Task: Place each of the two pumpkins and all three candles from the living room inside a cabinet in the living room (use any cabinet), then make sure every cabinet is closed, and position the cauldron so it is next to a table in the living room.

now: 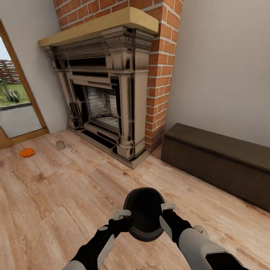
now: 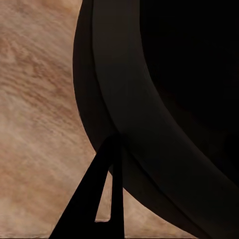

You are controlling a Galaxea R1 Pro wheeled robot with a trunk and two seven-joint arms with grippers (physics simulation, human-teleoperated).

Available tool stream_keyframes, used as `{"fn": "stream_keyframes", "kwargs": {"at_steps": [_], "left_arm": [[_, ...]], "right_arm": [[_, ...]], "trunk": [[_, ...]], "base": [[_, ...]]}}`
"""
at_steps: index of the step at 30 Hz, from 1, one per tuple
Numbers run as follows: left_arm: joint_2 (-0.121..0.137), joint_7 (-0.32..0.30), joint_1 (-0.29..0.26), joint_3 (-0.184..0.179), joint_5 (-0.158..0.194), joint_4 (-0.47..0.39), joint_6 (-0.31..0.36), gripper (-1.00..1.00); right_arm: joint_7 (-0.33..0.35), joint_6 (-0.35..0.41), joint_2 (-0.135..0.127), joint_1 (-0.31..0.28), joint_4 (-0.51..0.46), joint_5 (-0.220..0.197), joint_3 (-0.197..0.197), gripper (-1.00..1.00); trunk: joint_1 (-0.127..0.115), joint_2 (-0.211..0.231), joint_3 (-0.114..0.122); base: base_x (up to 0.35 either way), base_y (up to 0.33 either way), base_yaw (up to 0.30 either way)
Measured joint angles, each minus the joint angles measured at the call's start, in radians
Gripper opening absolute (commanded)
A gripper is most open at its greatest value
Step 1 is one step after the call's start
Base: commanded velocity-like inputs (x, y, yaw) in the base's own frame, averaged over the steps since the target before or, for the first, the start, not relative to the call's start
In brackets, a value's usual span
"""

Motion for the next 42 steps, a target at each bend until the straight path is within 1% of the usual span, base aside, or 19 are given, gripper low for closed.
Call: {"fn": "stream_keyframes", "kwargs": {"at_steps": [13,19,24,28,34,37,42], "left_arm": [[0.000,0.005,0.000,-0.001,-0.001,-0.010,0.000,-1.00],[0.000,-0.006,0.000,0.001,0.006,0.012,0.000,-1.00],[0.000,0.001,0.000,0.000,-0.002,-0.004,0.000,-1.00],[0.000,0.010,0.000,-0.003,-0.002,-0.018,0.000,-1.00],[0.000,0.001,0.000,0.000,-0.002,-0.004,0.000,-1.00],[0.000,0.000,0.000,0.000,-0.001,-0.001,0.000,-1.00],[0.000,0.011,0.000,-0.004,-0.001,-0.021,0.000,-1.00]], "right_arm": [[0.000,-0.001,0.000,0.000,-0.009,-0.004,0.004,-1.00],[0.000,0.000,0.000,0.001,0.011,0.004,-0.005,-1.00],[0.000,-0.001,0.000,0.001,-0.004,-0.001,0.000,-1.00],[0.001,-0.001,0.000,0.000,-0.017,-0.007,0.007,-1.00],[0.000,-0.001,0.000,0.001,-0.004,-0.001,0.001,-1.00],[0.000,-0.001,0.000,0.000,-0.001,-0.001,0.000,-1.00],[0.001,-0.001,0.000,0.000,-0.020,-0.008,0.008,-1.00]], "trunk": [[0.000,0.000,0.000],[0.000,0.000,0.000],[0.000,0.000,0.000],[0.000,0.000,0.000],[0.000,0.000,0.000],[0.000,0.000,0.000],[0.000,0.000,0.000]], "base": [[-0.183,-0.169,0.180],[-0.035,-0.032,0.165],[-0.004,-0.003,0.161],[-0.001,-0.001,0.154],[-0.003,-0.003,0.149],[-0.091,-0.073,0.145],[-0.182,-0.140,0.140]]}}
